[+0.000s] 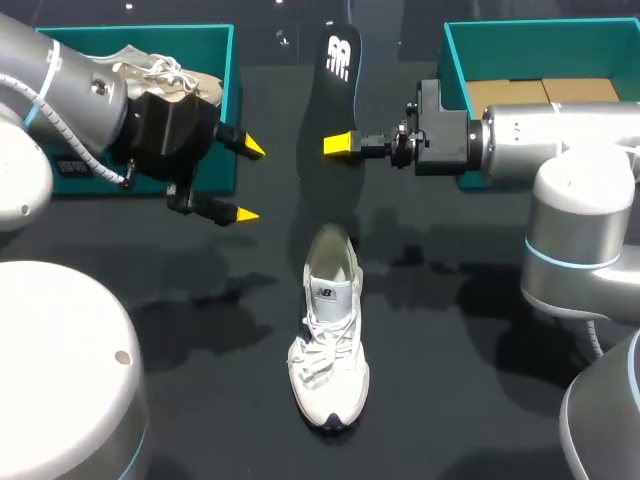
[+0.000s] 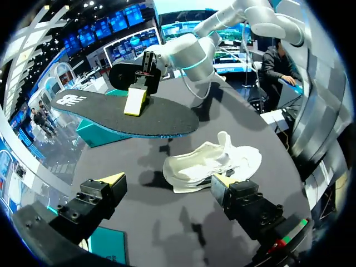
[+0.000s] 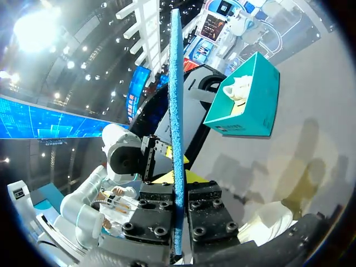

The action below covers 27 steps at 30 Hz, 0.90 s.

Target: Take the shoe out of the shoebox, open the shoe tongue, remove and reinsert the insole, then place the shoe into the shoebox

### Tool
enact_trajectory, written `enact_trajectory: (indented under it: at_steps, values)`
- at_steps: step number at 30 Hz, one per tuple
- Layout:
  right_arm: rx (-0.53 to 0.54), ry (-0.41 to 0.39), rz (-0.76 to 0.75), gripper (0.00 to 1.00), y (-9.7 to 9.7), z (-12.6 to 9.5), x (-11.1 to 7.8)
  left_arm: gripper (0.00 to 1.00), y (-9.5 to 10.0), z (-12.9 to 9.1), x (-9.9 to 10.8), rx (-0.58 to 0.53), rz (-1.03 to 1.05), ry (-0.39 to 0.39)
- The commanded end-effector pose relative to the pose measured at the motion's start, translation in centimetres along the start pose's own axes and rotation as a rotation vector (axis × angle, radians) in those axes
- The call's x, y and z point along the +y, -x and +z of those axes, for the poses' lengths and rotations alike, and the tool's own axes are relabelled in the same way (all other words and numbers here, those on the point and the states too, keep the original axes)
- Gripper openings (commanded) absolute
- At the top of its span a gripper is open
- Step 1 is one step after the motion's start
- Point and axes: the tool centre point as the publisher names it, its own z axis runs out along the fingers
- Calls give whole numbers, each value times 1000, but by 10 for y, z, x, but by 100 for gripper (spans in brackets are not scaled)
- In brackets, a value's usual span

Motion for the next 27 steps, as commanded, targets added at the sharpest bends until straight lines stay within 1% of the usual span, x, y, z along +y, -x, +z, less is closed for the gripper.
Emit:
enact_trajectory:
  at_steps: [1,2,5,9,14,15,17,18,27]
  values:
    - [-48,6,-28,0,1,2,-1,100,-2,8,1,70,-50,63]
    - [-54,14,-35,0,1,3,-3,100,-4,13,4,95,-74,76]
    - [-67,19,-52,0,6,4,-9,100,-16,24,12,106,-90,113]
    - [-77,49,-53,0,15,2,-14,100,-29,36,23,125,-107,143]
    - [-56,24,-36,0,30,4,-18,100,-36,53,35,145,-132,166]
    - [-27,19,-36,0,34,4,-20,100,-37,56,37,156,-138,166]
    - [-27,19,-36,0,34,4,-20,100,-38,62,40,181,-125,166]
    - [-27,19,-36,0,34,4,-20,100,-38,65,43,194,-105,201]
    - [-27,19,-36,0,34,4,-20,100,-38,65,43,194,-105,201]
